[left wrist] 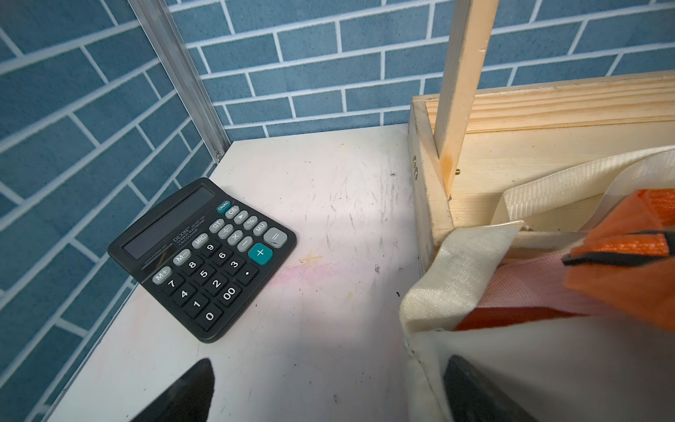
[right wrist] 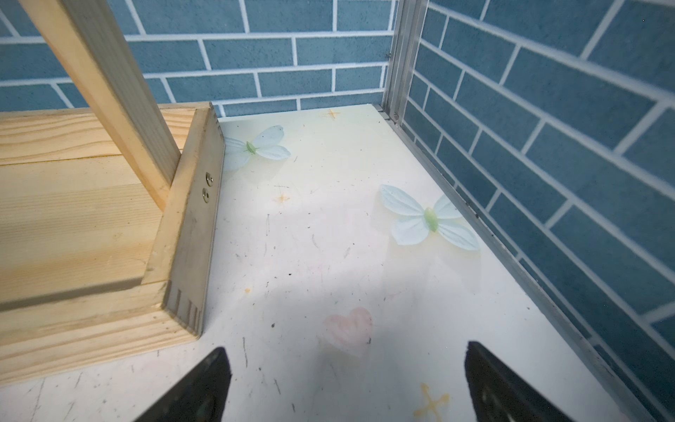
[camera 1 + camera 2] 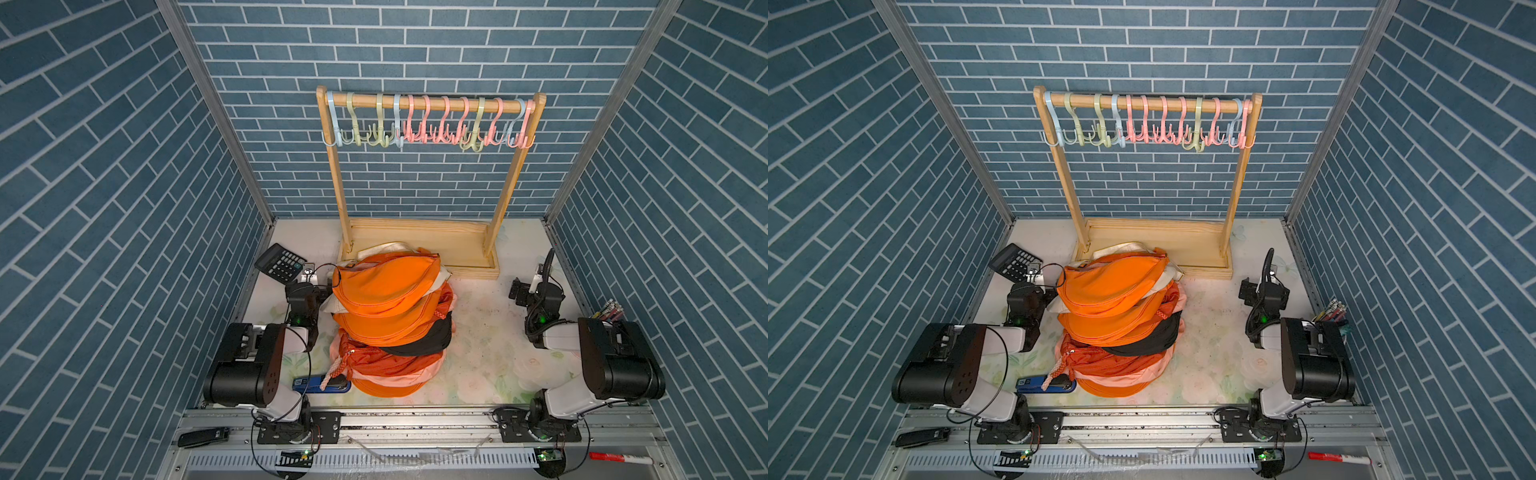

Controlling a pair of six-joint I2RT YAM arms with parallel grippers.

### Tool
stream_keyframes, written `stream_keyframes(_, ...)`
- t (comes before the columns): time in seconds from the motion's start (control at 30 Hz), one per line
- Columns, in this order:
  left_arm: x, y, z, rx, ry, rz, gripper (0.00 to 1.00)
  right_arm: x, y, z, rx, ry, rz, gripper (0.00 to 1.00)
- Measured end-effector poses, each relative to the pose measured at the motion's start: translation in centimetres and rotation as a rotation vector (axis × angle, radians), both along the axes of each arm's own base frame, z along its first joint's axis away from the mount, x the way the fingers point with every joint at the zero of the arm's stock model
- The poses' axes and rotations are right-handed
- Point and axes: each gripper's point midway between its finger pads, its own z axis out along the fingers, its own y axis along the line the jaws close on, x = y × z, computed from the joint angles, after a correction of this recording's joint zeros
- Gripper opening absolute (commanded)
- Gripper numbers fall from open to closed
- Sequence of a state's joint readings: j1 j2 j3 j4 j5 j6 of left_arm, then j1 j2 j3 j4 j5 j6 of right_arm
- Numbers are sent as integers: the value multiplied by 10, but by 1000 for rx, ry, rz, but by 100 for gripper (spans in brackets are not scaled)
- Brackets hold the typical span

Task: Take the bag off the hook
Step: Reset both arms

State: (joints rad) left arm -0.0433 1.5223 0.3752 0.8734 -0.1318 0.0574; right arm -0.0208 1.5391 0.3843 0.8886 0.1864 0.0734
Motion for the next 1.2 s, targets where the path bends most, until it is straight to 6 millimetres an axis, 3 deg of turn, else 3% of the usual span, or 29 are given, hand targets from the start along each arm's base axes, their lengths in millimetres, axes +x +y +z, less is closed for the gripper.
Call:
stream_keyframes(0.37,-6,0,4,-9,-53,-6,99,-3,0,0,-1,-12,-3,99)
stream_keyframes(0.5,-43,17,-14,-36,-73,75,99,-38,-3,-18,7,-44,-12,99)
stream_keyframes(0.57,-41,18,-14,-40,-80,71,99,-48,-2,-31,11,-10,-8,99)
stream_keyframes(0.63,-29,12,-10,-42,-75,35,99,-38,-3,-29,14,12,-5,99)
stream_keyframes(0.73,3,1,12,-42,-85,-34,99,0,4,1,22,-39,41,99)
stream_keyframes(0.8,9,-7,24,-37,-112,-81,99,11,8,18,26,-74,69,99)
stream_keyframes(1.2,3,-19,5,-50,-30,-157,99,3,19,-5,53,16,127,99)
